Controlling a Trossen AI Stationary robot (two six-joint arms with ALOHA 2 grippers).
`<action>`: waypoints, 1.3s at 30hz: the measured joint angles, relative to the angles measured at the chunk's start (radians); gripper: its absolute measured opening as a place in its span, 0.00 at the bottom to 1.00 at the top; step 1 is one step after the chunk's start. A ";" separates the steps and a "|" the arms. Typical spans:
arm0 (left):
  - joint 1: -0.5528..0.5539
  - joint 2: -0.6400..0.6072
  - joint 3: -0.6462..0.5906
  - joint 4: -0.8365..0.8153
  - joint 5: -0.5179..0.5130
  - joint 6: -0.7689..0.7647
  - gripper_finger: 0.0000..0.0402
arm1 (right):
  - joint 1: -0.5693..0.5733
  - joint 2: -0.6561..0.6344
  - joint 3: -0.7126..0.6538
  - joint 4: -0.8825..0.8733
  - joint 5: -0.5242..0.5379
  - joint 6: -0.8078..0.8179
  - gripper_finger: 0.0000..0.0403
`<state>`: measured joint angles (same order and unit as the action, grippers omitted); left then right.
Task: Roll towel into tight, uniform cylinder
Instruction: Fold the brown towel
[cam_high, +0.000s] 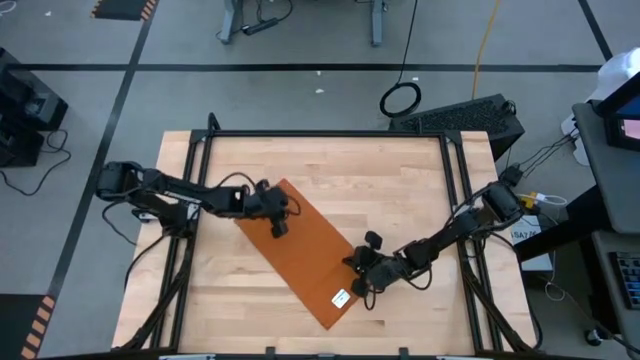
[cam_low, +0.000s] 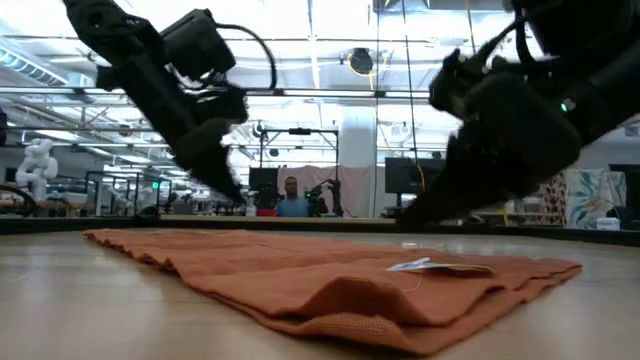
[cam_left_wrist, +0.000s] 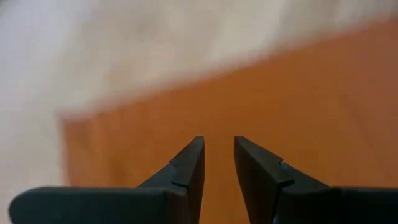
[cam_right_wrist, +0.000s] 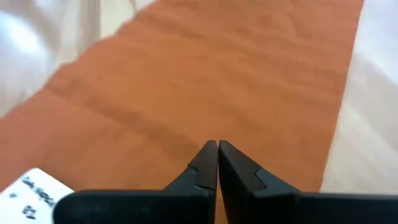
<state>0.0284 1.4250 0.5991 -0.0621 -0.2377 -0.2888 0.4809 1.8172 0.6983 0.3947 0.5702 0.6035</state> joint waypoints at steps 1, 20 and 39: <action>-0.028 0.000 -0.002 -0.050 0.012 -0.048 0.24 | -0.001 -0.010 0.000 -0.002 0.001 -0.020 0.02; -0.195 0.071 -0.117 -0.008 -0.227 -0.183 0.24 | 0.047 0.119 0.003 0.107 0.022 0.115 0.02; -0.078 -0.091 -0.069 0.103 -0.097 -0.071 0.24 | 0.025 0.048 0.002 0.148 0.137 -0.162 0.02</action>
<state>-0.0497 1.3344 0.5301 0.0406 -0.3348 -0.3598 0.5057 1.8648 0.7006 0.5430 0.7072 0.4417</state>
